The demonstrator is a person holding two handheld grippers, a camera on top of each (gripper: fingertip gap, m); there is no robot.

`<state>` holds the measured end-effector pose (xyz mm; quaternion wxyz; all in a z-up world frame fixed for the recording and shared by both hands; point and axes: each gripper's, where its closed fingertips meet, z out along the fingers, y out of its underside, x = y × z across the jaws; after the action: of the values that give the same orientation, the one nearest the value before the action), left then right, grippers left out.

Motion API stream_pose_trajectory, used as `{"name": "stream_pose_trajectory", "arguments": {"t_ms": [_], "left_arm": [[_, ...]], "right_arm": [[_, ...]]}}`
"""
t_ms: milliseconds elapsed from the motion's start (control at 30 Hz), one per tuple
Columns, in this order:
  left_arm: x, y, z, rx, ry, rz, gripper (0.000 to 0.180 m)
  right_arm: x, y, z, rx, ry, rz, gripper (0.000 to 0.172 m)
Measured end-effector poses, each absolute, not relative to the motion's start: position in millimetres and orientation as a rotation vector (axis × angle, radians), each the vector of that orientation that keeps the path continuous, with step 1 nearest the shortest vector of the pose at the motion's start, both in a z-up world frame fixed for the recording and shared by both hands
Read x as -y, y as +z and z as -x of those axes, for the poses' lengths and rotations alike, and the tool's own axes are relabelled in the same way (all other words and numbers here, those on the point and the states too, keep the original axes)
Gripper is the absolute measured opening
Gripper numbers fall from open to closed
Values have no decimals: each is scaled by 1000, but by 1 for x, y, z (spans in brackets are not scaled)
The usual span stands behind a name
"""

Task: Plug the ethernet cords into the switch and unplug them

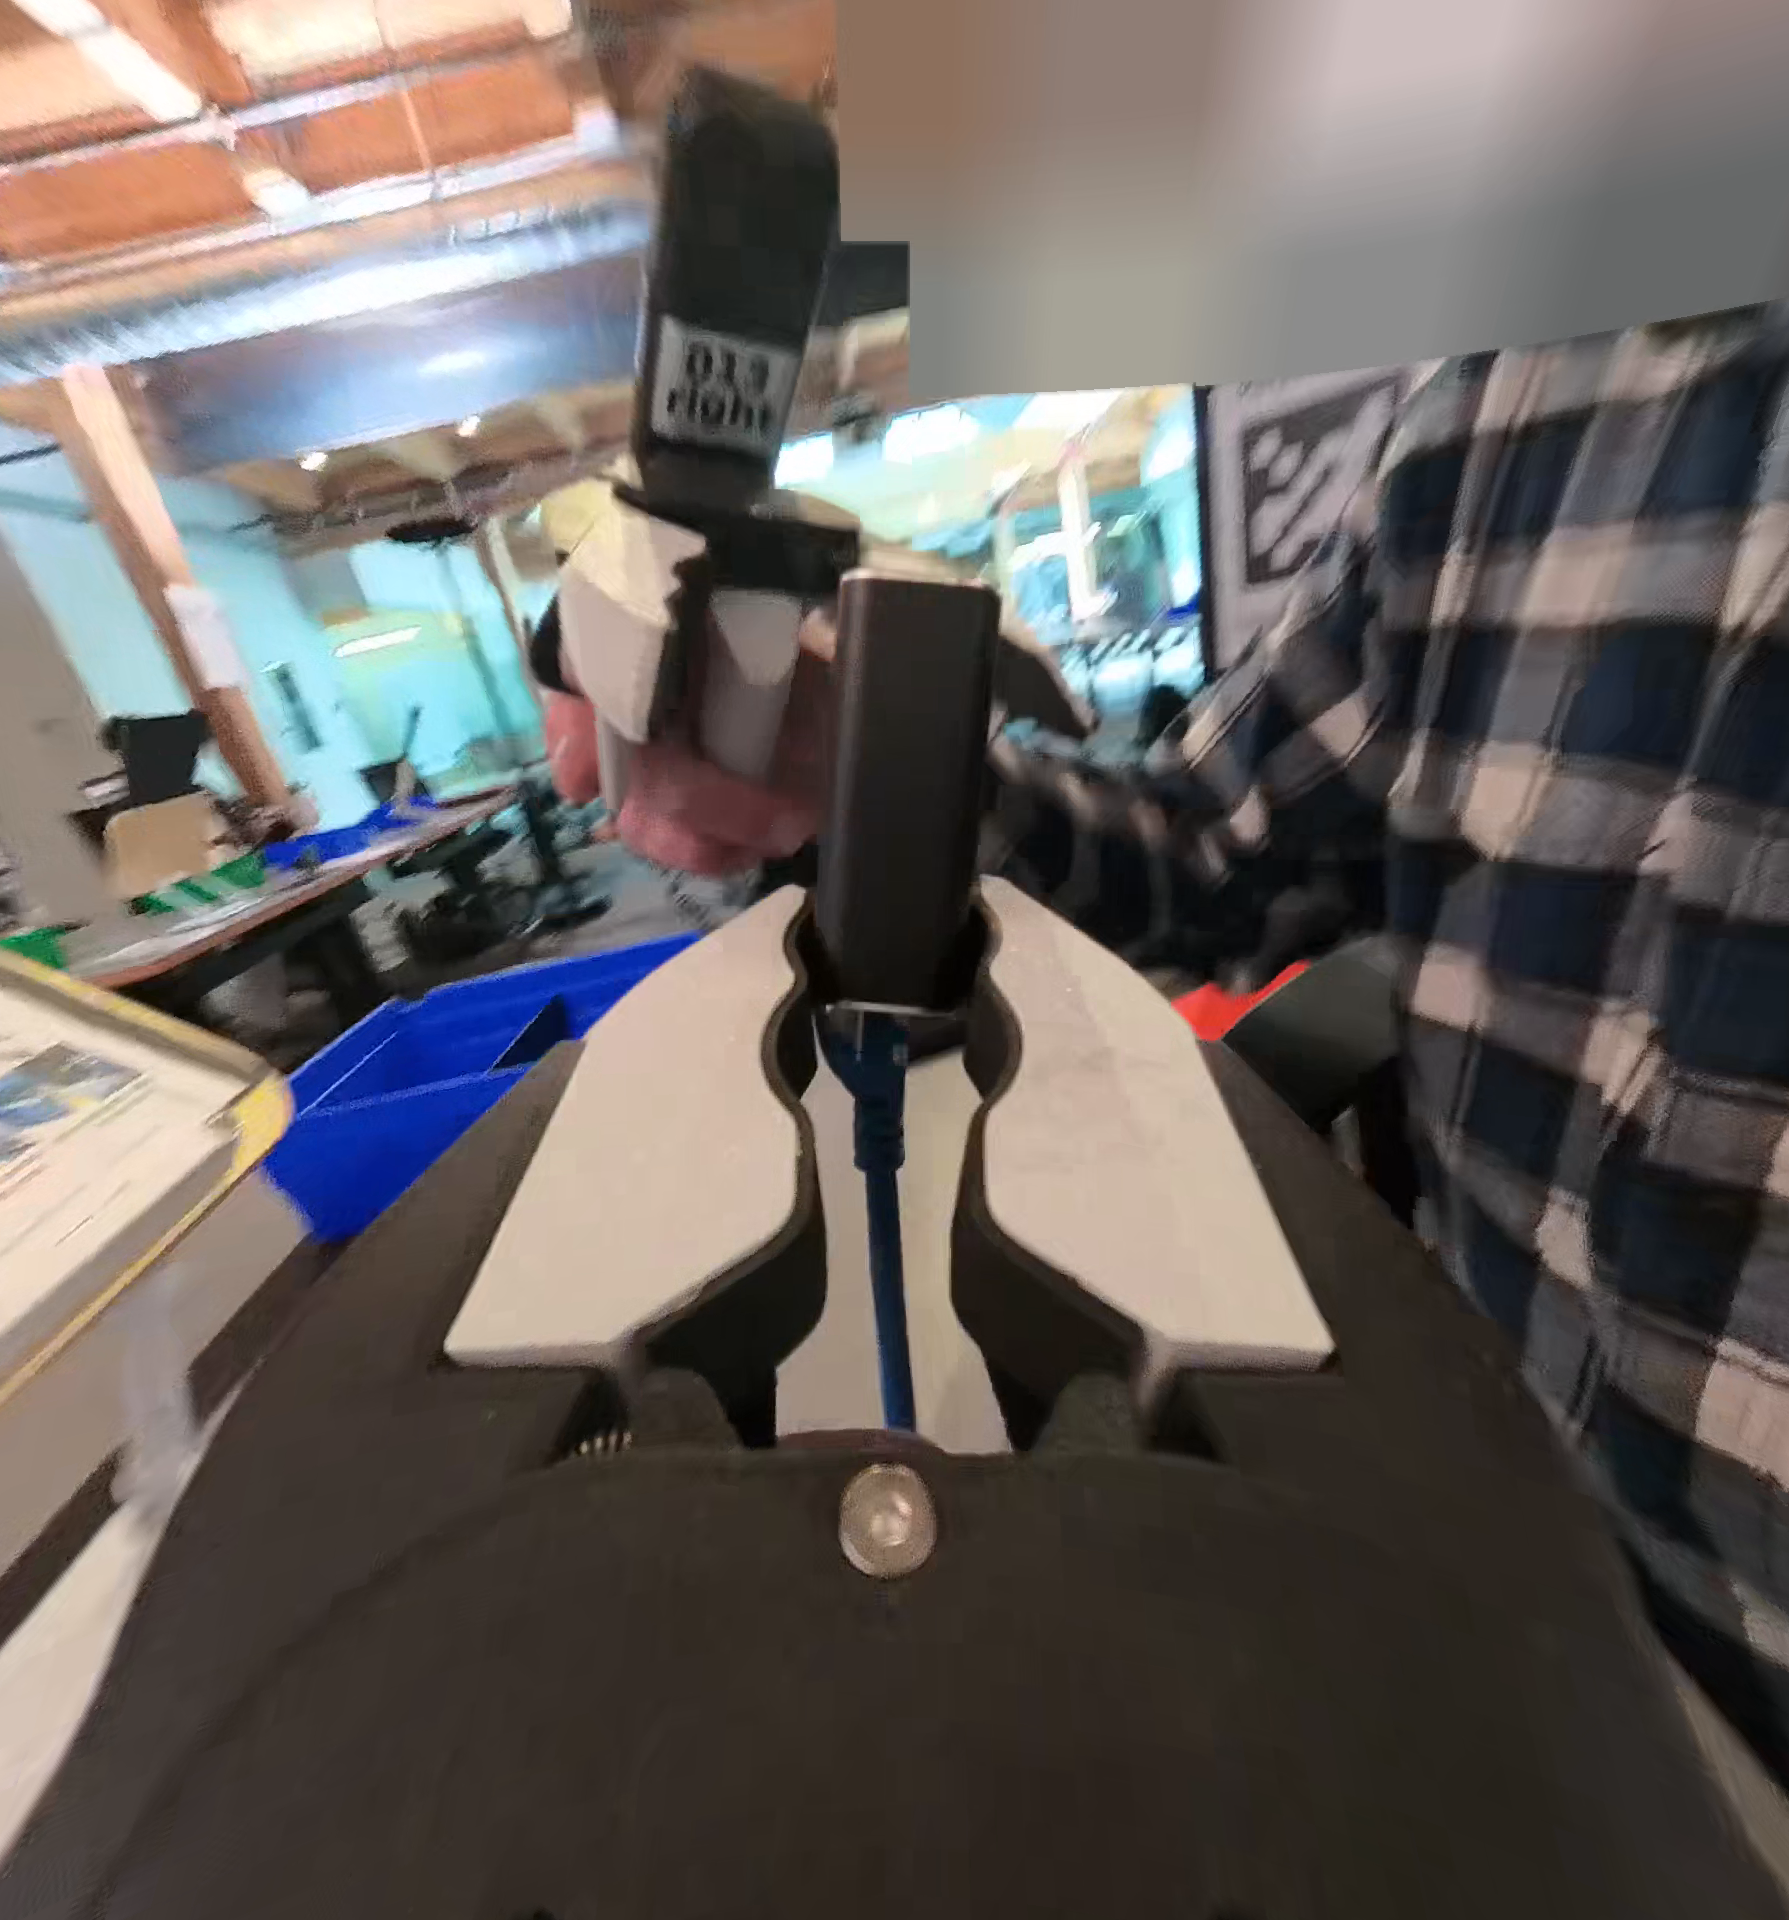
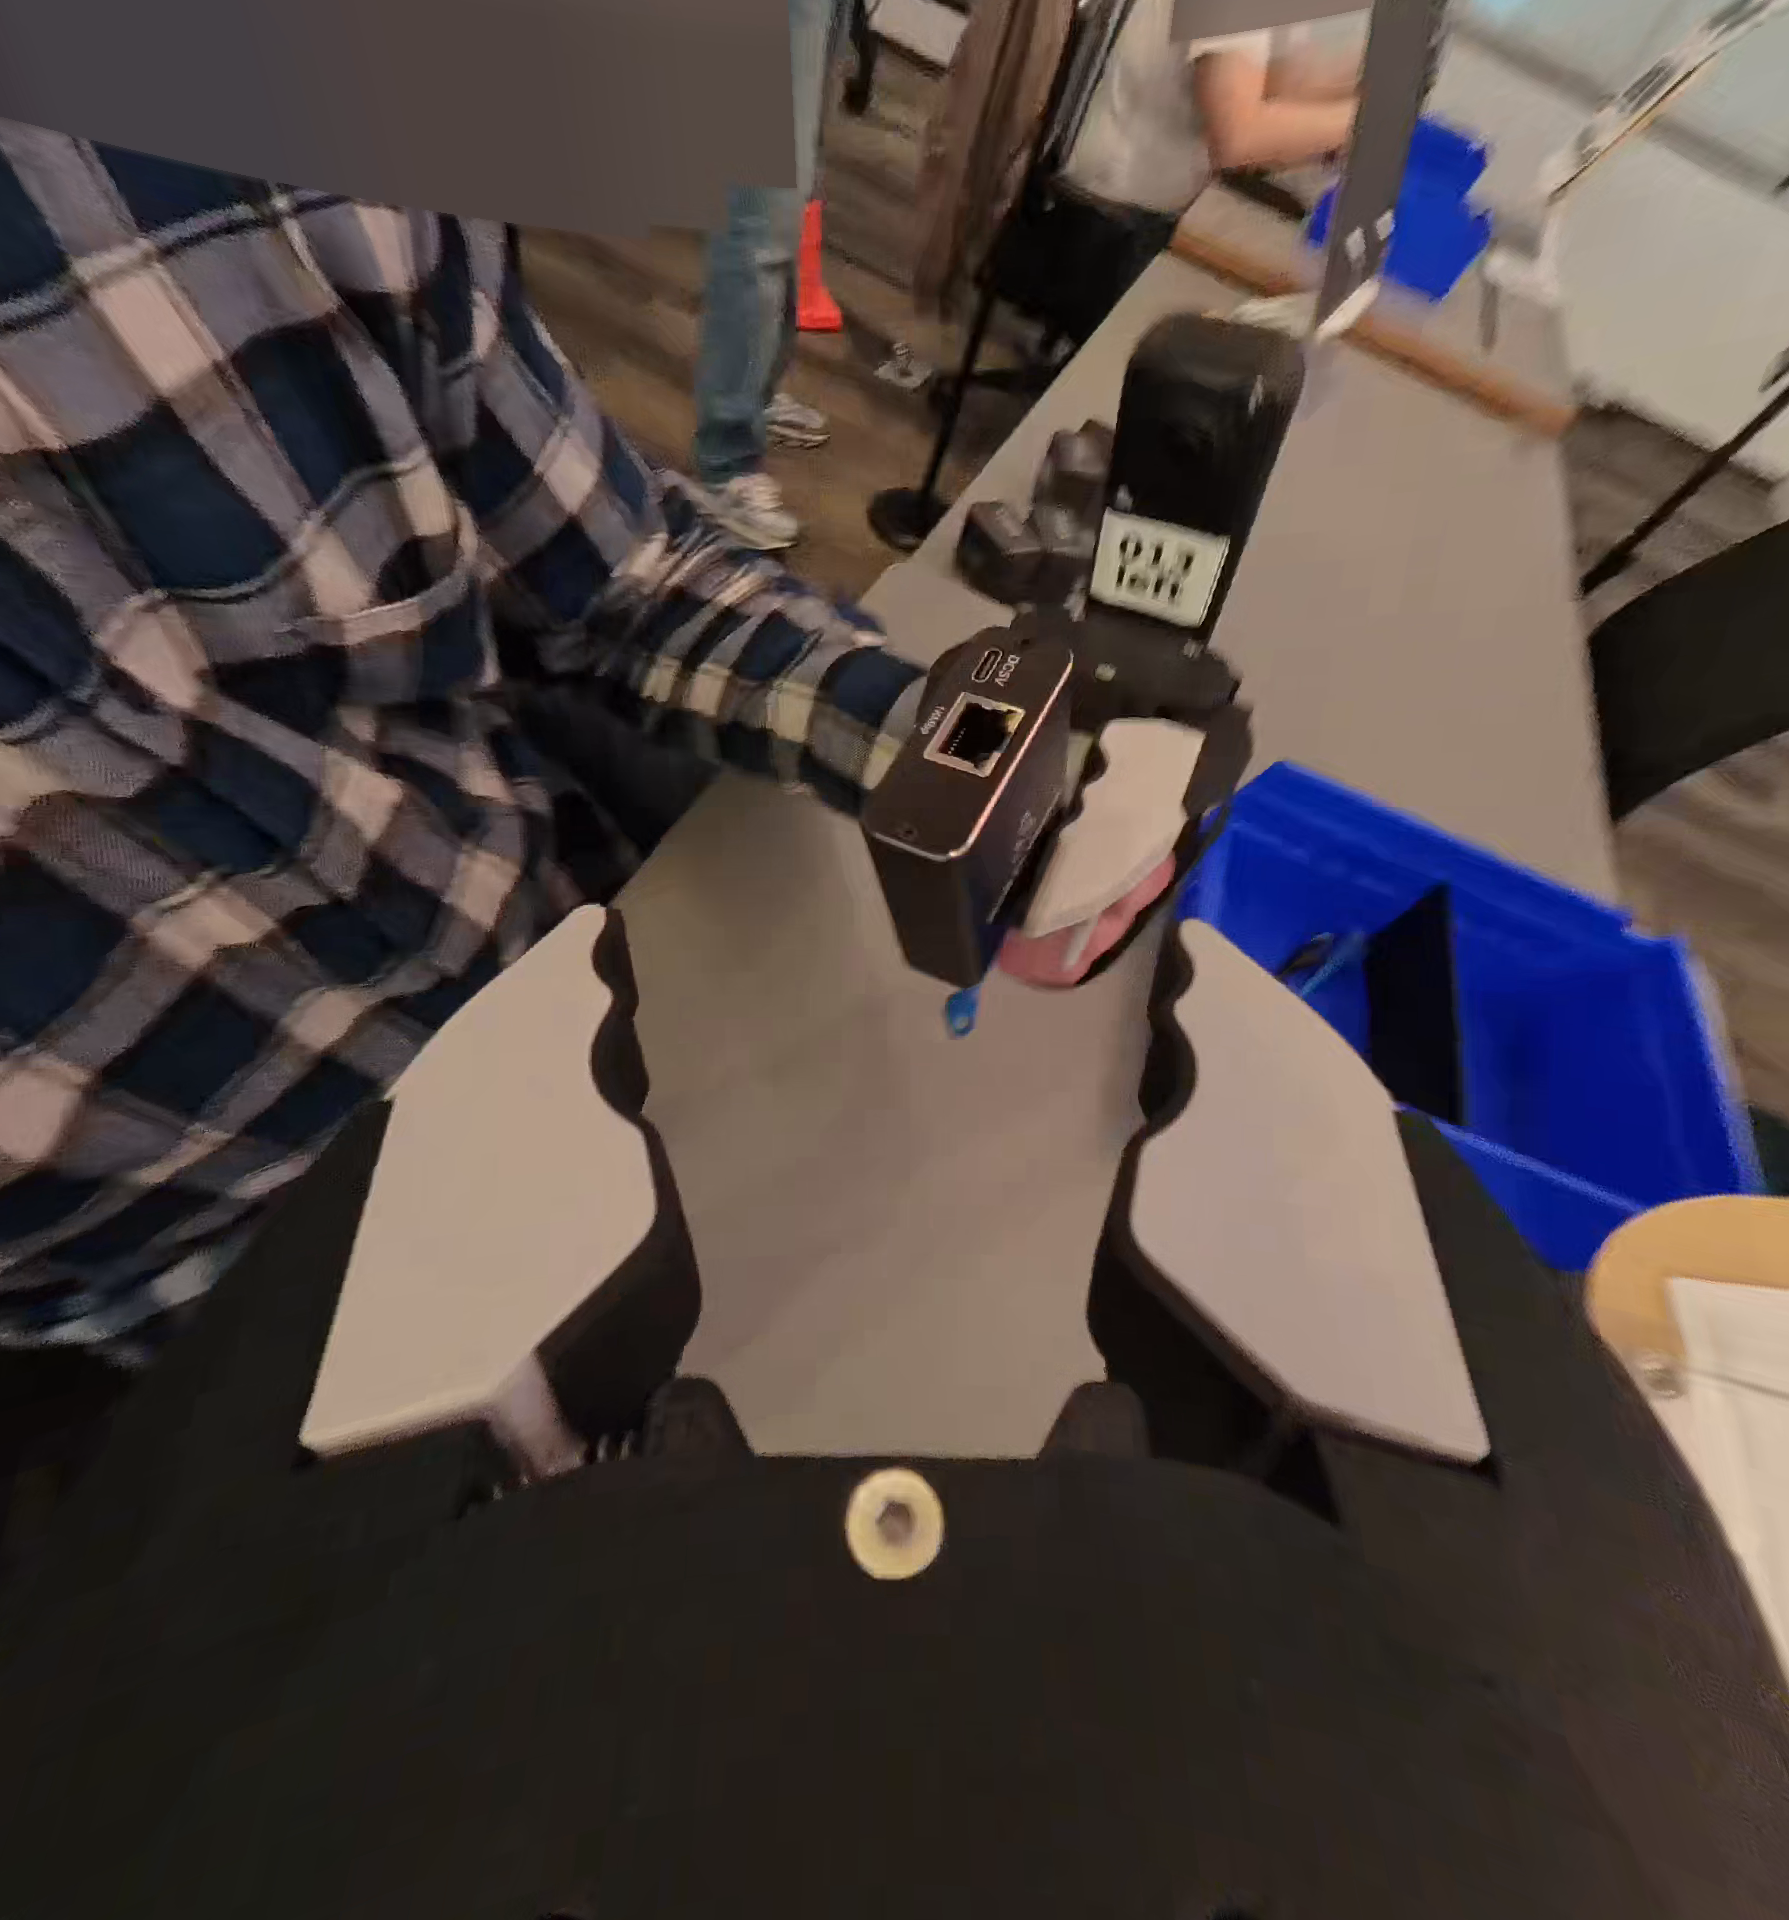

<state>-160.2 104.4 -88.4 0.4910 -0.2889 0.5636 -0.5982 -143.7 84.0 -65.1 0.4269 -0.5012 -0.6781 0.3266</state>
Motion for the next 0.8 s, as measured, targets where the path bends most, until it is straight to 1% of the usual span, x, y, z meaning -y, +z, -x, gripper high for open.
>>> {"name": "stream_pose_trajectory", "arguments": {"t_ms": [100,167,233,267,400,433,500,533,567,600,667,800], "left_arm": [[-106,-77,157,-1265,-1562,643,25],[-107,-79,149,-1249,-1529,650,25],[-104,-84,143,-1267,-1521,649,25],[-104,-85,140,-1263,-1515,656,24],[-115,-92,129,-1239,-1465,733,24],[-119,-93,127,-1236,-1425,757,29],[-138,-95,122,-1188,-1265,847,51],[-144,-98,118,-1189,-1166,889,57],[-145,-101,113,-1207,-1063,907,58],[-145,-101,107,-1200,-982,926,58],[-140,-98,95,-1175,-991,953,57],[-121,-96,96,-1207,-1405,878,31]], "right_arm": [[-92,-63,159,1597,767,1230,89],[-91,-62,168,1526,821,1228,70],[-99,-63,170,1441,781,1257,42],[-101,-63,168,1408,794,1269,31],[-115,-69,157,1314,714,1369,25],[-119,-70,153,1311,682,1411,25],[-131,-68,140,1258,548,1500,25],[-137,-65,134,1227,475,1528,25],[-141,-62,130,1191,423,1552,25],[-144,-59,129,1151,394,1563,25],[-142,-59,135,1116,437,1566,25],[-132,-60,141,1127,559,1553,25]]}}
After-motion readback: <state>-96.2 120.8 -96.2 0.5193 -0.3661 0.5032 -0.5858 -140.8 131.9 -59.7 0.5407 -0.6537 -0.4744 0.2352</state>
